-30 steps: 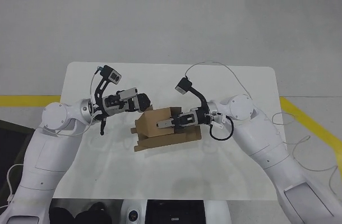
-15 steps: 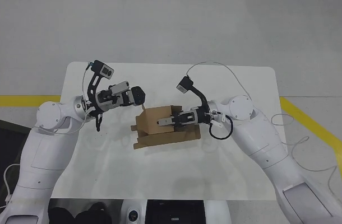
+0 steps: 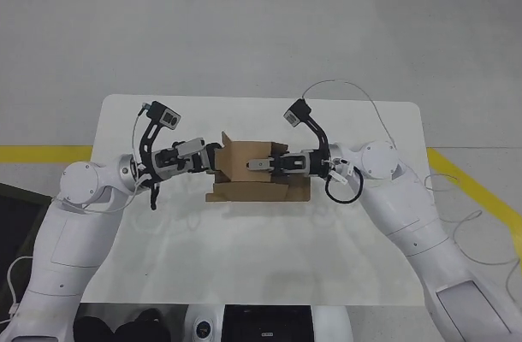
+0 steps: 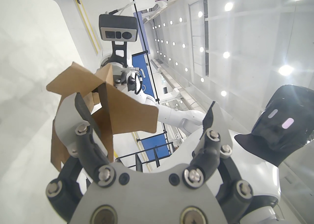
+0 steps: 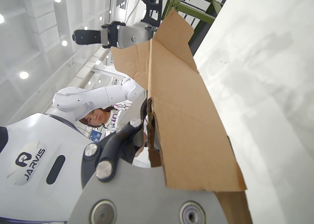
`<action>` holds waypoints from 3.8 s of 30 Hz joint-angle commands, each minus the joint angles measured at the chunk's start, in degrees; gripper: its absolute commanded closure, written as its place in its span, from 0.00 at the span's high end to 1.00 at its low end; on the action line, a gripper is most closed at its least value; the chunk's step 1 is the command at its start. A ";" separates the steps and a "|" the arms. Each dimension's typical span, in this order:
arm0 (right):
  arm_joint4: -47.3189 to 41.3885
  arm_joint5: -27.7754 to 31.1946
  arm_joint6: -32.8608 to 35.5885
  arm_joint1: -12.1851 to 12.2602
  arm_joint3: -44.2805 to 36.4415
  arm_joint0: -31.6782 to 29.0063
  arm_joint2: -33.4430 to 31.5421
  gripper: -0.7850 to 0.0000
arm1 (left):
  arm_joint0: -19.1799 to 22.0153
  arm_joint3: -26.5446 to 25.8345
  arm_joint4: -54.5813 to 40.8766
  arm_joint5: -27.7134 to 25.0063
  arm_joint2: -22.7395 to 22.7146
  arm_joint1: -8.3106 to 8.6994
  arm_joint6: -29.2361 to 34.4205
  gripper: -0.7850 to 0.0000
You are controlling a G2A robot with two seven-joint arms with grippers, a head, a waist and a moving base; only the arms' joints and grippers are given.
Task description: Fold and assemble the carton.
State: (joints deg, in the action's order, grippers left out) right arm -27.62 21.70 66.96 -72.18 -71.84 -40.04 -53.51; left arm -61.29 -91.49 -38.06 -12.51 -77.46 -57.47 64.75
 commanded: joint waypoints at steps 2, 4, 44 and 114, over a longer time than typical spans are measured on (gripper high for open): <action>0.50 -0.40 -0.85 0.19 -0.37 -0.16 -0.90 0.00 | 0.05 0.03 0.48 0.29 0.93 -0.13 -0.16 1.00; 1.12 -0.72 -1.81 0.32 -0.38 -0.20 -1.56 0.00 | -0.03 -0.21 0.54 0.37 1.43 -0.20 0.14 1.00; 7.82 -3.49 -12.31 0.26 -3.02 -1.60 -3.77 0.00 | -3.52 -5.77 -0.16 2.41 2.95 -0.41 3.01 1.00; 5.81 -5.08 -0.45 1.26 -2.95 -3.57 -8.34 0.00 | -3.63 1.28 10.30 -8.70 -7.14 0.51 -1.82 1.00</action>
State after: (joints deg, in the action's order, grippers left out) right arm -21.67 16.48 65.46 -71.01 -74.59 -43.57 -61.72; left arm -64.72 -90.99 -30.50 -20.70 -84.17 -57.05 64.16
